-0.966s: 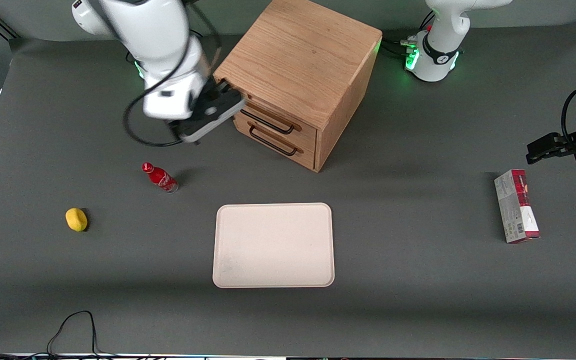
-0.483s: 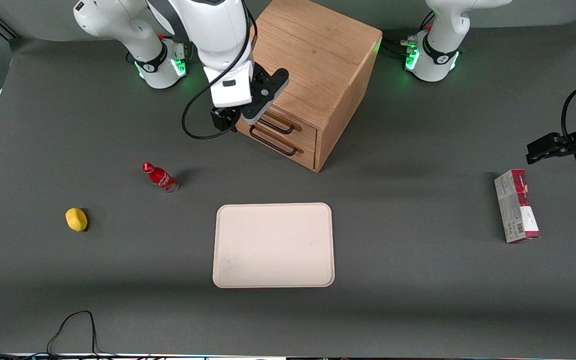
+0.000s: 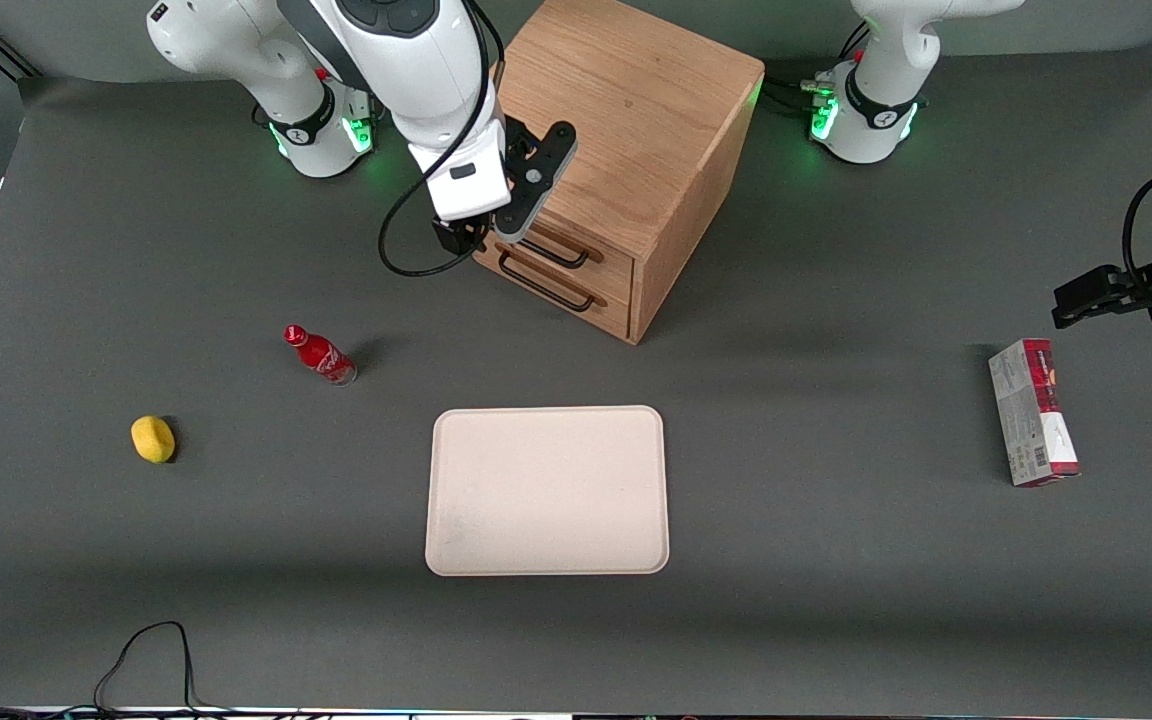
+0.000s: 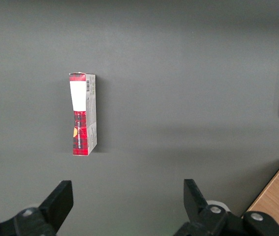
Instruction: Open upper drawer
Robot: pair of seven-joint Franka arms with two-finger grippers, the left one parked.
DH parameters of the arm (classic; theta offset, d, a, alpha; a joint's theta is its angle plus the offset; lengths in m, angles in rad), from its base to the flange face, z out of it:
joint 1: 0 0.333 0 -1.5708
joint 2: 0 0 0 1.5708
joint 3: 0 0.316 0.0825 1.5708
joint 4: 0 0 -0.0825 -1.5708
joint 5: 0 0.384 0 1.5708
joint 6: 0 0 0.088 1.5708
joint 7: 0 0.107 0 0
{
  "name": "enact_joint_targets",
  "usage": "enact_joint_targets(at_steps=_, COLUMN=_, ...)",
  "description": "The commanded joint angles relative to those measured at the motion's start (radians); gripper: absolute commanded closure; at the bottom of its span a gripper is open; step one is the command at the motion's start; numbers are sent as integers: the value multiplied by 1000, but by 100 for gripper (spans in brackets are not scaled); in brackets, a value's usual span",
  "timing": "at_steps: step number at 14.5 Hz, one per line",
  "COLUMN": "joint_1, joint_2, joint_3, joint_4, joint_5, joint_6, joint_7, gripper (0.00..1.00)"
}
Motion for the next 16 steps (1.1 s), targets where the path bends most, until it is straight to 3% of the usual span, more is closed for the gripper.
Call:
enact_joint_targets(at_steps=1, joint_1=-11, joint_2=-12, joint_3=-20, joint_4=-4, joint_5=60, joint_6=-21, joint_7=-62, gripper=0)
enact_joint_targets(at_steps=7, joint_1=-8, joint_2=-18, joint_3=-38, joint_4=-39, joint_5=54, joint_6=-15, joint_7=-48, gripper=0)
enact_joint_targets(at_steps=16, joint_1=23, joint_2=-27, joint_3=-38, joint_4=-230, joint_5=42, joint_6=186, joint_7=-34, gripper=0)
